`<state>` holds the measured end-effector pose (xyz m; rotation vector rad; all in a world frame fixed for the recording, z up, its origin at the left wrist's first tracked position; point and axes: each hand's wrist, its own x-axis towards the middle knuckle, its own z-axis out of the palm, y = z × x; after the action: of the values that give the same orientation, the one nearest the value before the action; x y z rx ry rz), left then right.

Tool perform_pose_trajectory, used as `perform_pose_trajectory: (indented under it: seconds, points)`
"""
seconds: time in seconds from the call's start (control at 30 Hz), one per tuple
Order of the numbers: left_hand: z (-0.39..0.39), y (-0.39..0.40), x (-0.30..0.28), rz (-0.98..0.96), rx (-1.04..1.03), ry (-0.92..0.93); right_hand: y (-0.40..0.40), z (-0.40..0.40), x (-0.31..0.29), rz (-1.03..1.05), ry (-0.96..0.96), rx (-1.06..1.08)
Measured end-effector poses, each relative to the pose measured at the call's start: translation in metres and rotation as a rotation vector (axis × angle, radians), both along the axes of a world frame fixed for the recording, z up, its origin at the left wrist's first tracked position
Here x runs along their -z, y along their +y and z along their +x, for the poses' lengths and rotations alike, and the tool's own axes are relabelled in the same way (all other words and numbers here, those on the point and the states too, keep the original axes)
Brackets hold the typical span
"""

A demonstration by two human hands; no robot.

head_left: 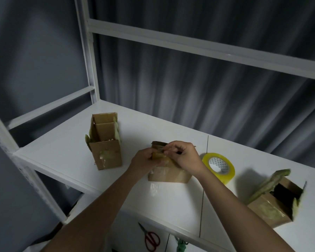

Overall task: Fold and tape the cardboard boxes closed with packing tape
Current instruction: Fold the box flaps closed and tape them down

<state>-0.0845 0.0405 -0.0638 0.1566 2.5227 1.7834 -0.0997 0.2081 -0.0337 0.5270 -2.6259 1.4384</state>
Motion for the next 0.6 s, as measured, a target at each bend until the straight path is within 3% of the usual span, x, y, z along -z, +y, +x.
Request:
perform_pose_trajectory:
  seconds: [0.17, 0.37, 0.5, 0.6]
  points:
    - [-0.002, 0.002, 0.002, -0.079, -0.024, -0.018, -0.004, 0.002, -0.006, 0.006, -0.022, 0.020]
    - [-0.003, 0.003, 0.005, -0.056, -0.046, -0.031, -0.008, 0.004, -0.018, 0.294, 0.124, 0.079]
    - [0.000, 0.001, 0.009, -0.042, -0.065, -0.002, 0.000, 0.003, -0.057, -0.293, 0.133, 0.238]
    - [0.001, 0.002, 0.003, -0.106, -0.033, 0.012, 0.009, 0.009, -0.100, -0.252, 0.331, 0.182]
